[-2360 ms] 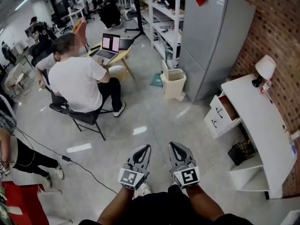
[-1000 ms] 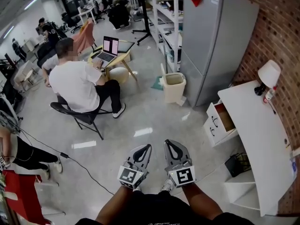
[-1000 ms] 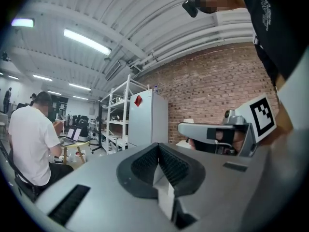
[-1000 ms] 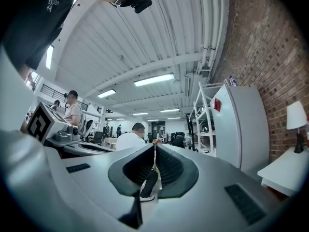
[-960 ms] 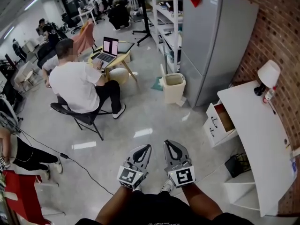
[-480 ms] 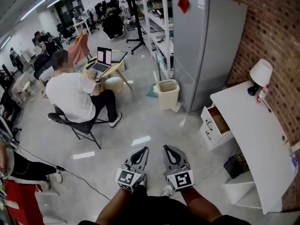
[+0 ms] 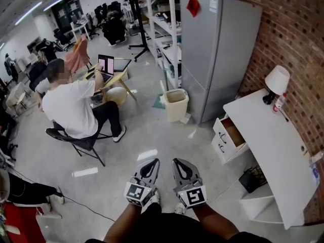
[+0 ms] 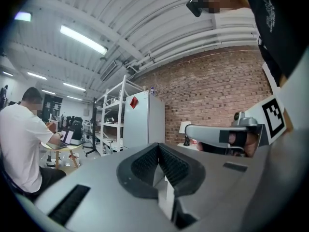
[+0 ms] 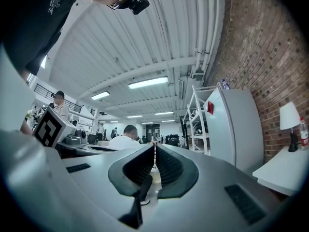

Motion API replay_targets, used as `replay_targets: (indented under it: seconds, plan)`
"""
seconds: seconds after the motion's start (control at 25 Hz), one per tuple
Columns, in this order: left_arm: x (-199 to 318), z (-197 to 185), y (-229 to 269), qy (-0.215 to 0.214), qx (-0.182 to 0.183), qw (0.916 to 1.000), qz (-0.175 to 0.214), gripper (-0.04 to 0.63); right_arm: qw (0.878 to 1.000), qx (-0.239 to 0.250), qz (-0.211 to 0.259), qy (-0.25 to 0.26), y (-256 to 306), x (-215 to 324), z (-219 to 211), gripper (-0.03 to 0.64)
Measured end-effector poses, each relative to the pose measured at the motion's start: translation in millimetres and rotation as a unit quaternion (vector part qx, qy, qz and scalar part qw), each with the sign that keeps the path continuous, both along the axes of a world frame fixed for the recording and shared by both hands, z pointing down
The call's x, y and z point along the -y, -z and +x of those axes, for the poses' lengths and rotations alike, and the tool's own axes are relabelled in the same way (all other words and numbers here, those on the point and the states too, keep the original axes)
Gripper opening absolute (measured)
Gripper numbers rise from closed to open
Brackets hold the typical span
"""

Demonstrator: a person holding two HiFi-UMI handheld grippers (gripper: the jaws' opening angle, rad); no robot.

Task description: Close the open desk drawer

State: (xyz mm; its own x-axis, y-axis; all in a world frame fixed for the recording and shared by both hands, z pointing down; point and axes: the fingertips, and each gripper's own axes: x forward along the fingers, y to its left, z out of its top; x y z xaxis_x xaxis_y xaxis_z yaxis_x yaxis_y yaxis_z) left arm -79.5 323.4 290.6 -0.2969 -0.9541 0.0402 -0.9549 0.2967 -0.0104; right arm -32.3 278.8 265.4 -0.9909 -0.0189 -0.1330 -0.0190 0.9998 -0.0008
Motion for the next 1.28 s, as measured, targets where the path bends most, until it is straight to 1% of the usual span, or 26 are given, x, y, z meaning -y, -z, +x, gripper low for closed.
replay_targets:
  seconds: [0.16,0.32,0.4,0.68,0.8,0.92,1.0,1.08,1.28]
  plan:
    - [-7,-24,4,0.01,0.007,0.9999,0.006,0.008,1.0,0.005,-0.002,-0.005,2,2,-21,0.03]
    - [-13,-54,3,0.02,0.007,0.9997,0.008,0.008,1.0,-0.01,0.0,-0.008,-4,-2,-43,0.031]
    - [-11,-65,1,0.014,0.003,0.9999,0.009,0.008,1.0,-0.021,0.001,-0.015,-8,-1,-53,0.029]
    - [-10,-112,-6,-0.014,-0.001,0.9999,0.01,0.008,0.998,-0.035,0.006,-0.043,-16,-8,-99,0.031]
    - [-6,-130,-7,-0.026,0.0,0.9995,0.016,0.008,0.997,-0.044,0.011,-0.055,-17,-8,-119,0.03]
    - [-2,-145,-5,-0.041,-0.011,0.9987,0.028,0.008,0.996,-0.052,0.019,-0.066,-15,-11,-134,0.031]
    - [2,-151,0,-0.05,-0.018,0.9979,0.037,0.008,0.995,-0.048,0.026,-0.078,-12,-11,-140,0.03]
    - [6,-153,-1,-0.057,-0.02,0.9975,0.037,0.008,0.994,-0.045,0.032,-0.093,-12,-8,-141,0.03]
    - [13,-164,-17,-0.053,-0.029,0.9981,0.016,0.008,0.99,-0.055,0.027,-0.13,-23,3,-135,0.031]
